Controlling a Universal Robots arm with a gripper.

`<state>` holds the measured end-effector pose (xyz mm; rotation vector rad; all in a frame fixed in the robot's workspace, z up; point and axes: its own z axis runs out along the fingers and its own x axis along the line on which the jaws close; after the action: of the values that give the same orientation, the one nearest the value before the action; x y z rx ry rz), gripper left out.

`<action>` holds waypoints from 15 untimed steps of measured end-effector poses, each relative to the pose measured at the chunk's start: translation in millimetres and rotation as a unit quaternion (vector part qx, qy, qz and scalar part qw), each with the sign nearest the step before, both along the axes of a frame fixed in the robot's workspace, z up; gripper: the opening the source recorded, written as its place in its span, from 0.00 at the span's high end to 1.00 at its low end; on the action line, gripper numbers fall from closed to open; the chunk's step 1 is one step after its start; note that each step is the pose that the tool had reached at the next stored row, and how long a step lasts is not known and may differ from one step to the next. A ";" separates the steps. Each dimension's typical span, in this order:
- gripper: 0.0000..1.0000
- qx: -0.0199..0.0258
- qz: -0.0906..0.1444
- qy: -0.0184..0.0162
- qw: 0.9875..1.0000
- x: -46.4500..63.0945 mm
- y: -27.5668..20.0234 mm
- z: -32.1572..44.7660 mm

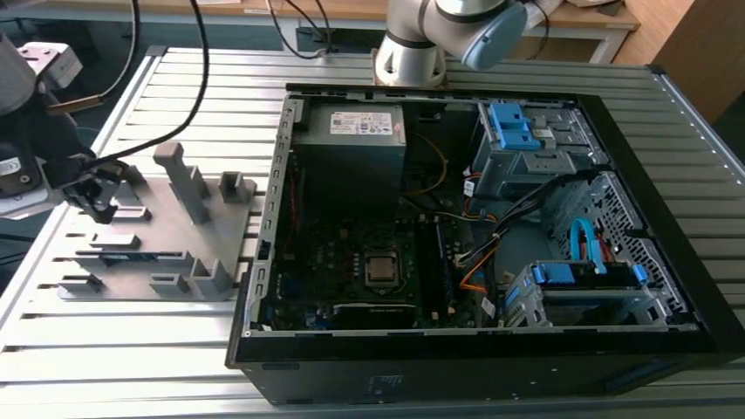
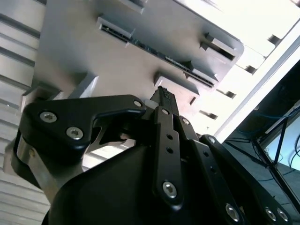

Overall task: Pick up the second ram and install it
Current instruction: 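Reach for the second ram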

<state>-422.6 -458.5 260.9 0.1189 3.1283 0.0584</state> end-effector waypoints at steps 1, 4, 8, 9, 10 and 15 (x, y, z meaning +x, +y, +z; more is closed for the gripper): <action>0.90 -0.002 0.000 0.003 1.000 2.7 0.0 -0.2; 0.90 -0.010 0.000 0.011 1.000 9.3 0.0 -0.8; 0.90 -0.023 0.000 0.014 1.000 13.6 0.0 -3.3; 0.90 -0.023 0.001 0.014 1.000 14.5 0.0 -4.8; 0.90 -0.023 0.000 0.015 1.000 15.2 0.0 -6.2; 0.90 -0.023 0.001 0.016 1.000 15.6 0.0 -15.3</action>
<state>-407.1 -458.6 245.6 0.1190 3.1595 -0.0148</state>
